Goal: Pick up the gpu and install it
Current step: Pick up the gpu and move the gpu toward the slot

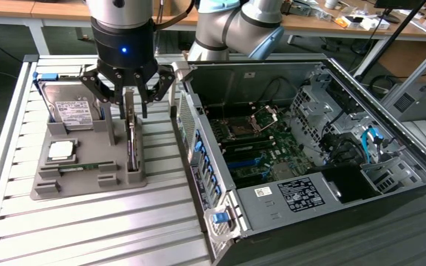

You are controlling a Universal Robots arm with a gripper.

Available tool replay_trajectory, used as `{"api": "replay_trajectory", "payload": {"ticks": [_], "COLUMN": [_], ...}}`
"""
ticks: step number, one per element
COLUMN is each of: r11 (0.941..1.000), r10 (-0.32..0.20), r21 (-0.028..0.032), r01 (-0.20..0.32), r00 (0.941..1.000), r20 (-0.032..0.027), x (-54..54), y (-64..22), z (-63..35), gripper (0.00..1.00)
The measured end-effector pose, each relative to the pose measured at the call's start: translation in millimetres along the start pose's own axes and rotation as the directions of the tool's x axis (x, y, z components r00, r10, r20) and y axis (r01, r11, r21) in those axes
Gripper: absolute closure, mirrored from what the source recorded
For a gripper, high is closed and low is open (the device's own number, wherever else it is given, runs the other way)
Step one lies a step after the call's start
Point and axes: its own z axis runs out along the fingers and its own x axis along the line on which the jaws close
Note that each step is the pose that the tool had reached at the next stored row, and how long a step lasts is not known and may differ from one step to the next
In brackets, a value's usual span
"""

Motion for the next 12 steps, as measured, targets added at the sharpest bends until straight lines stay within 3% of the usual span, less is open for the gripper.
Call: {"api": "replay_trajectory", "payload": {"ticks": [12], "r11": [1.0000], "r10": [0.000], "r21": [0.0001], "r01": [0.000], "r00": [1.0000], "r20": [-0.0001], "x": [0.1], "y": [-0.1], "z": [2.3], "gripper": [0.58]}}
